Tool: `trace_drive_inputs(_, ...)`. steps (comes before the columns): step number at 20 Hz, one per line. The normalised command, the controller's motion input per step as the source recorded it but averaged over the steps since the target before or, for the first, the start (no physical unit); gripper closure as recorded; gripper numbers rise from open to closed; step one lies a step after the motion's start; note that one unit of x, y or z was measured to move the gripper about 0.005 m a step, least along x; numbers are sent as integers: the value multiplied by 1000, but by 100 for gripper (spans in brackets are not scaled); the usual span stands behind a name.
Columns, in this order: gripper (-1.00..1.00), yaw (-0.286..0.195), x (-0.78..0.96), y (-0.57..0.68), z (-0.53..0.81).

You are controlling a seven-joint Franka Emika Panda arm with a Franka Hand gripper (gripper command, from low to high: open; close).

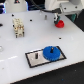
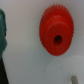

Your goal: Insert the blue gear onto the right peg, followed by the red gear

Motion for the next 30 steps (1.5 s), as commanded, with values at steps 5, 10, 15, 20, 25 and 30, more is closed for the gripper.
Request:
trace_drive_inputs(5, -100, 0, -412, -121, -364)
trace_drive_inputs(10, -100, 0, -298, -138, -32)
trace_drive_inputs(15, 100, 0, -353, -149, -29)
trace_drive_inputs(20, 100, 0, -28, 4, 19)
trace_drive_inputs(25, 100, 0, -23, 2, 14)
trace_drive_inputs(30, 100, 0, -169, -48, -78)
